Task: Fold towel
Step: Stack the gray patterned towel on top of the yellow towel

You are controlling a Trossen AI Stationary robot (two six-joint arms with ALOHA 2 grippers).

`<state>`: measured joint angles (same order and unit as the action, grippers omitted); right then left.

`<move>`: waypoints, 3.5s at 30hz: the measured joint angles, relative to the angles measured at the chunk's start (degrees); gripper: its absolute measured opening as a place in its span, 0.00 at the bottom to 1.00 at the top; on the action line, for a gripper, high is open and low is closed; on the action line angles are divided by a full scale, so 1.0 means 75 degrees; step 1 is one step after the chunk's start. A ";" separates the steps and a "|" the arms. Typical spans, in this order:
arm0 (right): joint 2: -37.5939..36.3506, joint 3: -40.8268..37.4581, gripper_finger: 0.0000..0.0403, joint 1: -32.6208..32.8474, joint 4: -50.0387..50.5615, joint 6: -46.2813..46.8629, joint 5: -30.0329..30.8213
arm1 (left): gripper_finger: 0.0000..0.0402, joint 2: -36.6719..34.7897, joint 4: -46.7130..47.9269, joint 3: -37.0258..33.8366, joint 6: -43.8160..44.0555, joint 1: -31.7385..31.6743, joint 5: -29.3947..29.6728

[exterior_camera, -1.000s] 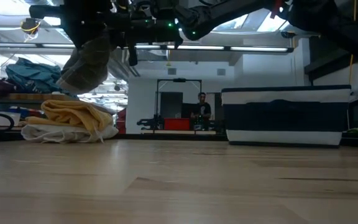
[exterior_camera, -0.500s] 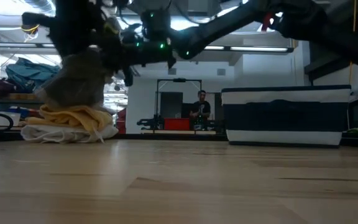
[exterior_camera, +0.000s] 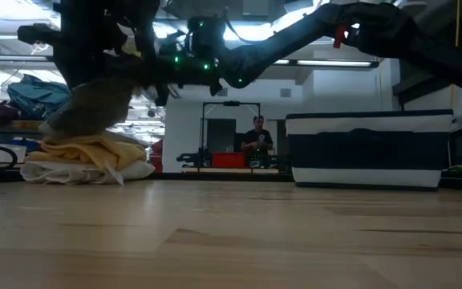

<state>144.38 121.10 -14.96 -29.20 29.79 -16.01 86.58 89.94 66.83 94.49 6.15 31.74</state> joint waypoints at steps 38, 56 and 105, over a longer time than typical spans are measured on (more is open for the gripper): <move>0.0621 0.0550 0.03 -0.0006 0.1200 -0.0443 0.0484 | 0.02 -0.0562 -0.1957 -0.1371 -0.2271 -0.0927 -0.0067; 0.0615 0.0551 0.50 -0.0027 0.2673 -0.0262 -0.0140 | 0.36 -0.0563 -0.2938 -0.1652 -0.2304 -0.0828 -0.0530; 0.0562 0.0541 0.57 -0.0663 0.2326 0.2164 0.1514 | 0.35 -0.2738 0.0002 -0.1617 0.0372 0.1936 0.3398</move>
<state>148.59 125.16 -19.94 -11.76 46.02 -4.66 66.05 89.95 54.70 97.29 20.67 57.23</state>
